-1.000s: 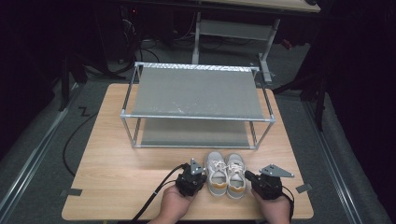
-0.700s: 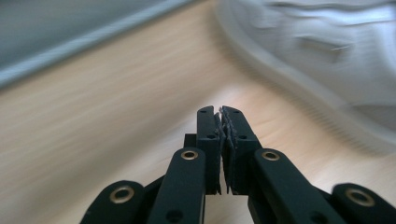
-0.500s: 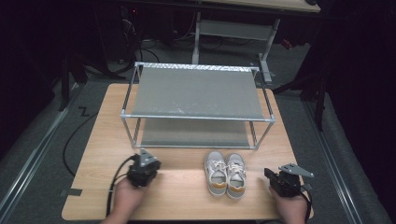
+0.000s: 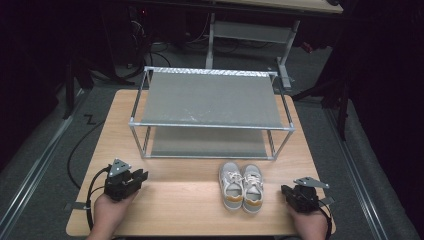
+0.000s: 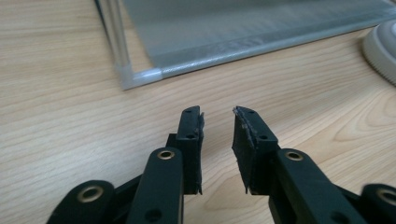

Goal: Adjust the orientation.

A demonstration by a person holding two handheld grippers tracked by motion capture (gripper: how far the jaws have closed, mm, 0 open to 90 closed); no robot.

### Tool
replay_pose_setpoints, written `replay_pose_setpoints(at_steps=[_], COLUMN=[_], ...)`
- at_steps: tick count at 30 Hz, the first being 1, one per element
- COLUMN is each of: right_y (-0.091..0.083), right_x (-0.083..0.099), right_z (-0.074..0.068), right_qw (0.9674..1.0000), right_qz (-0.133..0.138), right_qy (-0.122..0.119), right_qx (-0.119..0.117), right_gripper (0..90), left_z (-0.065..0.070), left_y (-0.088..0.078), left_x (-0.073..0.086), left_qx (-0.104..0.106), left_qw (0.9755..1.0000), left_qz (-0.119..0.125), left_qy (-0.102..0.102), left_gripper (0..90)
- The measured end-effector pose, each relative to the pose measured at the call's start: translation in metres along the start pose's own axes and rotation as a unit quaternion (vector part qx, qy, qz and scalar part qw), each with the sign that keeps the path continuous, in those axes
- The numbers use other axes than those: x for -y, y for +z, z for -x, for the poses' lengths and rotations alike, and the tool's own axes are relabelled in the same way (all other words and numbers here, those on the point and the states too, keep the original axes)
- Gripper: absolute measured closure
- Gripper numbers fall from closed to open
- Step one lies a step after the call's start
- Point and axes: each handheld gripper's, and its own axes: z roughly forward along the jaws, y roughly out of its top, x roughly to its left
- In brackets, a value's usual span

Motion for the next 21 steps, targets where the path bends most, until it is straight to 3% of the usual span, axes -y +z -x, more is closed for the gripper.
replay_pose_setpoints(at_steps=[3,4,6,8,11,13,15,17,18,19,21], right_y=[-0.001,-0.001,-0.003,-0.005,-0.005,-0.005,-0.004,-0.004,-0.004,-0.003,0.0], right_x=[-0.008,-0.011,-0.02,-0.03,-0.041,-0.048,-0.054,-0.061,-0.061,-0.068,-0.073], right_z=[-0.007,-0.01,-0.011,-0.01,-0.007,-0.004,-0.001,0.001,0.001,0.001,-0.002], right_qw=[0.998,0.996,0.9911,0.9862,0.9729,0.9629,0.9524,0.9452,0.9452,0.938,0.9303], right_qz=[-0.062,-0.087,-0.131,-0.155,-0.218,-0.254,-0.289,-0.307,-0.307,-0.327,-0.348], right_qy=[-0.002,-0.01,-0.001,0.022,0.047,0.061,0.081,0.098,0.098,0.107,0.109], right_qx=[0.009,0.014,0.02,0.053,0.062,0.068,0.055,0.05,0.05,0.044,0.04], right_gripper=[66.2,61.8,58.5,56.7,51.6,43.2,39.1,38.0,38.0,37.2,36.7], left_z=[0.002,0.001,-0.001,-0.003,-0.004,-0.005,-0.006,-0.006,-0.006,-0.007,-0.007], left_y=[0.001,0.002,0.001,0.0,0.0,0.0,0.0,0.0,0.0,0.001,0.002], left_x=[-0.001,-0.001,-0.002,-0.002,-0.003,-0.003,-0.003,-0.003,-0.003,-0.003,-0.003], left_qx=[0.009,0.013,0.018,0.02,0.022,0.023,0.023,0.022,0.022,0.024,0.024], left_qw=[0.9999,0.9998,0.9998,0.9998,0.9997,0.9997,0.9997,0.9997,0.9997,0.9997,0.9997], left_qz=[-0.001,-0.003,0.0,0.001,0.002,0.003,0.005,0.004,0.004,0.001,-0.004], left_qy=[0.011,0.012,0.007,0.003,0.002,0.003,0.0,-0.002,-0.002,-0.002,0.0], left_gripper=[70.1,69.6,68.8,68.6,67.9,67.8,67.4,67.4,67.3,66.7,64.8])
